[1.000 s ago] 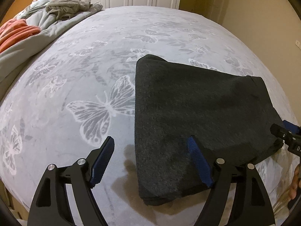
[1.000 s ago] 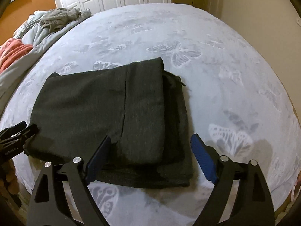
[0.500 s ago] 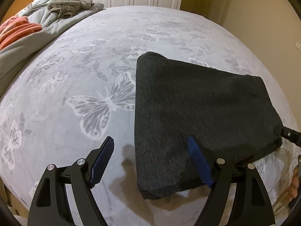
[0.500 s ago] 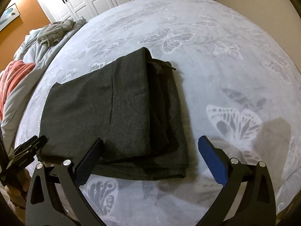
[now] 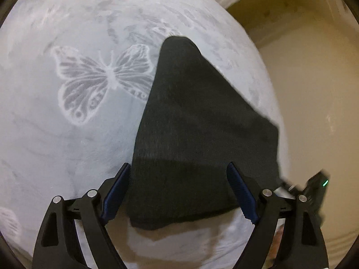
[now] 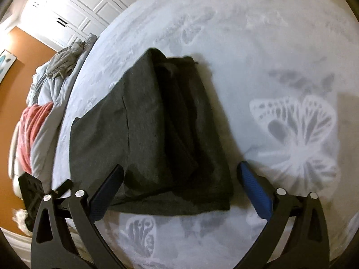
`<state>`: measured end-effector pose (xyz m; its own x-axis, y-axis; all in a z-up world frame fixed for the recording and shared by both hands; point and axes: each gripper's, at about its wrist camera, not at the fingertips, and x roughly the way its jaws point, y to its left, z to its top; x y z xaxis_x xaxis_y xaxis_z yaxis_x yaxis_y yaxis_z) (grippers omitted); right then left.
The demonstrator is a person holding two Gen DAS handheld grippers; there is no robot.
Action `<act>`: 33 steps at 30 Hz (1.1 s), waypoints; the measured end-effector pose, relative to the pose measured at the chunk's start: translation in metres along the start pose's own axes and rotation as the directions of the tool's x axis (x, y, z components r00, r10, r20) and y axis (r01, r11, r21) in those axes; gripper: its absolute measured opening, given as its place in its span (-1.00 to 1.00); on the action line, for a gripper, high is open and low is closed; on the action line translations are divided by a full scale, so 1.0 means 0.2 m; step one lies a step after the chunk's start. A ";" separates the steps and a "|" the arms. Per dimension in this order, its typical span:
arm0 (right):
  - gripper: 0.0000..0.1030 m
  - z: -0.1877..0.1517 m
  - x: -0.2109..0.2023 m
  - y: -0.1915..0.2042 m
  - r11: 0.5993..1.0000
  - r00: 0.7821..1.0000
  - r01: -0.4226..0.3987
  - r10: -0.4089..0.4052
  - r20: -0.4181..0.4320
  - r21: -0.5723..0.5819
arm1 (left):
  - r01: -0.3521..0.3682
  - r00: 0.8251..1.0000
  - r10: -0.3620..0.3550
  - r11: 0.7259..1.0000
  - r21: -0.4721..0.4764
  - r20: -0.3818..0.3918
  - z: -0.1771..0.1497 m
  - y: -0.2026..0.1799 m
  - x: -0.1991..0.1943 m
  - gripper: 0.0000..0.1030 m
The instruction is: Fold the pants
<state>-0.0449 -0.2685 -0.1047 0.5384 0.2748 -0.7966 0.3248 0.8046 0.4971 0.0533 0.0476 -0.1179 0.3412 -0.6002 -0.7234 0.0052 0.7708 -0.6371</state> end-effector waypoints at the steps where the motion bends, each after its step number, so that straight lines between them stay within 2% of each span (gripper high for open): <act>1: 0.91 0.01 0.01 0.02 1.000 1.000 -0.015 0.014 -0.012 -0.010 | 0.050 0.999 -0.051 0.998 -0.039 -0.014 0.01 0.02 0.01 0.61; 3: 0.91 0.01 0.03 0.03 0.999 0.999 -0.049 0.049 -0.015 0.014 | 0.117 0.993 -0.120 0.987 -0.111 -0.022 0.03 0.04 0.03 0.61; 5: 0.91 0.02 0.04 0.04 0.999 0.999 -0.051 0.051 0.003 0.019 | 0.167 0.984 -0.174 0.974 -0.151 -0.029 0.05 0.05 0.06 0.58; 6: 0.86 0.02 0.05 0.06 0.998 0.998 -0.058 0.058 0.013 0.008 | 0.177 0.982 -0.185 0.972 -0.151 -0.037 0.06 0.04 0.08 0.32; 7: 0.66 0.03 0.06 0.08 0.998 0.998 -0.067 0.067 0.021 -0.017 | 0.165 0.984 -0.172 0.976 -0.139 -0.042 0.07 0.03 0.10 -0.21; 8: -0.13 0.04 0.08 0.10 0.998 0.998 -0.052 0.053 0.017 -0.035 | 0.119 0.991 -0.124 0.988 -0.094 -0.051 0.08 -0.01 0.12 -0.50; 9: -0.29 0.05 0.09 0.12 0.997 0.999 -0.049 0.049 0.009 -0.051 | 0.105 0.993 -0.108 0.992 -0.065 -0.048 0.08 -0.03 0.13 -0.60; 10: -0.34 0.05 0.08 0.12 0.996 0.997 -0.075 0.076 0.012 -0.039 | 0.108 0.993 -0.110 0.992 -0.057 -0.034 0.08 -0.05 0.10 -0.63; 13: -0.37 0.03 -0.08 0.17 0.983 0.984 -0.173 0.175 0.041 -0.056 | 0.172 0.985 -0.172 0.985 0.005 -0.024 0.04 -0.11 -0.08 -0.65; 15: -0.32 -0.04 -0.22 0.20 0.973 0.975 -0.213 0.217 0.040 -0.091 | 0.173 0.984 -0.172 0.984 0.043 -0.045 0.00 -0.13 -0.19 -0.62; 16: -0.26 -0.10 -0.26 0.18 0.972 0.977 -0.209 0.213 0.028 -0.104 | 0.165 0.985 -0.162 0.985 0.050 -0.055 -0.03 -0.12 -0.22 -0.52; 18: 0.06 -0.19 -0.23 0.14 0.977 0.985 -0.174 0.173 -0.017 -0.121 | 0.098 0.993 -0.095 0.995 0.030 -0.075 -0.10 -0.04 -0.20 -0.42; 20: 0.26 -0.29 -0.14 0.07 0.992 0.996 -0.071 0.065 -0.055 -0.105 | -0.007 0.992 0.005 1.000 -0.013 -0.126 -0.20 0.05 -0.10 -0.20; 21: 0.34 -0.32 -0.10 0.04 0.995 0.997 -0.036 0.029 -0.068 -0.093 | -0.019 0.992 0.016 1.000 -0.025 -0.129 -0.25 0.08 -0.07 -0.13; 22: 0.41 -0.35 -0.12 0.03 0.993 0.997 -0.069 0.066 -0.035 -0.091 | -0.007 0.995 0.006 1.000 -0.017 -0.098 -0.26 0.08 -0.08 0.02; 23: 0.69 -0.35 -0.12 0.04 0.993 0.996 -0.081 0.078 -0.036 -0.088 | 0.005 0.995 -0.004 1.000 0.012 -0.096 -0.26 0.04 -0.09 0.14; 24: 0.91 -0.34 -0.12 0.05 0.991 0.994 -0.099 0.095 -0.049 -0.086 | 0.015 0.995 -0.012 0.999 0.032 -0.104 -0.26 0.02 -0.09 0.44; 25: 0.91 -0.34 -0.12 0.05 0.989 0.991 -0.127 0.123 -0.051 -0.080 | 0.029 0.994 -0.024 0.999 0.041 -0.105 -0.27 0.00 -0.08 0.57; 28: 0.91 -0.35 -0.07 0.06 0.990 0.993 -0.111 0.108 -0.043 -0.083 | 0.003 0.996 0.000 0.999 0.033 -0.092 -0.29 -0.02 -0.05 0.63; 31: 0.89 -0.33 -0.04 0.09 0.989 0.994 -0.111 0.110 -0.016 -0.100 | 0.024 0.996 -0.022 0.999 0.027 -0.084 -0.30 -0.02 -0.07 0.60; 32: 0.58 -0.32 -0.04 0.10 0.989 0.994 -0.110 0.110 -0.008 -0.098 | 0.035 0.997 -0.033 0.999 0.025 -0.074 -0.27 -0.01 -0.07 0.44; 33: 0.01 -0.32 -0.03 0.10 0.990 0.994 -0.105 0.105 -0.004 -0.098 | 0.024 0.998 -0.021 0.999 0.039 -0.066 -0.27 -0.01 -0.08 -0.18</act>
<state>-0.0907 -0.2204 -0.1105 0.5660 0.3599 -0.7417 0.1892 0.8190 0.5418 -0.0018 0.0434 -0.1194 0.2785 -0.6291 -0.7257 0.0500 0.7641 -0.6432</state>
